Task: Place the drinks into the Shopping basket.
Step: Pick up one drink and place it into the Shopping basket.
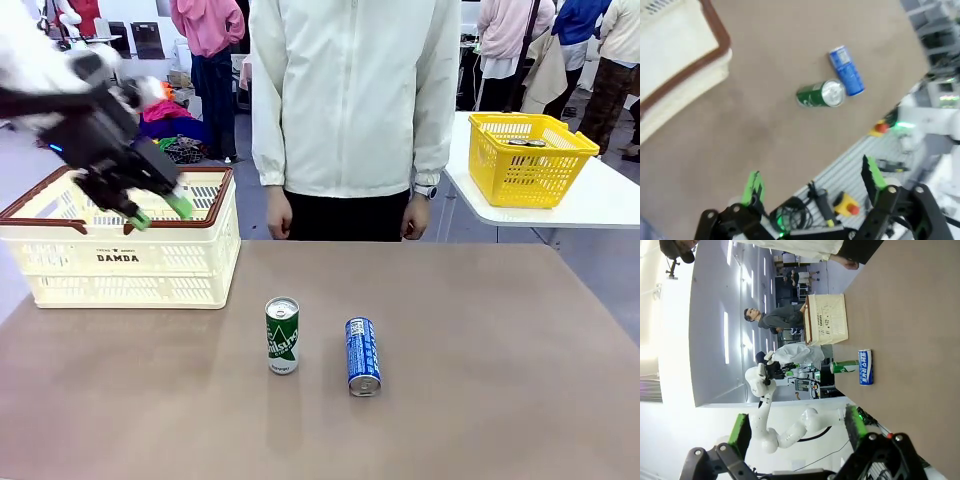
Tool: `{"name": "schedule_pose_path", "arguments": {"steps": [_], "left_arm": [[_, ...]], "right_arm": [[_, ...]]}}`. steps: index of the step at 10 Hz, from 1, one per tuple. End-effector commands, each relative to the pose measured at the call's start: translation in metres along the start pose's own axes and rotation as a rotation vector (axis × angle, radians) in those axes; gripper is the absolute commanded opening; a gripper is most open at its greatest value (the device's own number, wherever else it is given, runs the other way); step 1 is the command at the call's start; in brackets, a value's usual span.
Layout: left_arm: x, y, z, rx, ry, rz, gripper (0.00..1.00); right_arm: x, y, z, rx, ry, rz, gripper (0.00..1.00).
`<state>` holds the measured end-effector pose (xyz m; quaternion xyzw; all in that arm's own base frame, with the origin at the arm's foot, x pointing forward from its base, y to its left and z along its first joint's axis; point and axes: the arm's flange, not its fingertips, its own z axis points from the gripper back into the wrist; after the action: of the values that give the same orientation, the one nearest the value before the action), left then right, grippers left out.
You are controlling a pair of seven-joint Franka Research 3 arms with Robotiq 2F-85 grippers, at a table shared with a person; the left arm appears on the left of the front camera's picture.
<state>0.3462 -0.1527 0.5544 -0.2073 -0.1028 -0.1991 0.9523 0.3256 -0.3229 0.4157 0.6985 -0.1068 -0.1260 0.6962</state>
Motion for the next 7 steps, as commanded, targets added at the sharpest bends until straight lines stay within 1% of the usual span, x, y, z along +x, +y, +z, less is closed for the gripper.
{"name": "schedule_pose_path", "arguments": {"steps": [1,2,3,4,5,6,7], "left_arm": [[0.004,-0.025,-0.047,0.18,0.014,0.02,1.0],[0.005,-0.051,-0.08,0.233,0.065,-0.004,1.0],[0.006,-0.071,-0.103,0.241,0.13,-0.051,1.0],[0.007,-0.087,-0.119,0.238,0.163,-0.053,1.0],[0.009,-0.099,-0.128,0.233,0.159,-0.046,1.0],[0.014,-0.101,-0.124,0.08,0.315,-0.131,1.0],[-0.007,-0.097,-0.134,0.229,0.158,-0.069,1.0]], "right_arm": [[-0.001,0.004,0.002,-0.005,0.011,-0.001,1.0],[-0.001,0.004,0.002,-0.005,0.011,-0.001,1.0],[-0.001,0.004,0.002,-0.005,0.011,-0.001,1.0],[-0.001,0.004,0.002,-0.005,0.011,-0.001,1.0],[-0.001,0.004,0.002,-0.005,0.011,-0.001,1.0],[-0.001,0.004,0.002,-0.005,0.011,-0.001,1.0],[-0.001,0.004,0.002,-0.005,0.011,-0.001,1.0]]}}
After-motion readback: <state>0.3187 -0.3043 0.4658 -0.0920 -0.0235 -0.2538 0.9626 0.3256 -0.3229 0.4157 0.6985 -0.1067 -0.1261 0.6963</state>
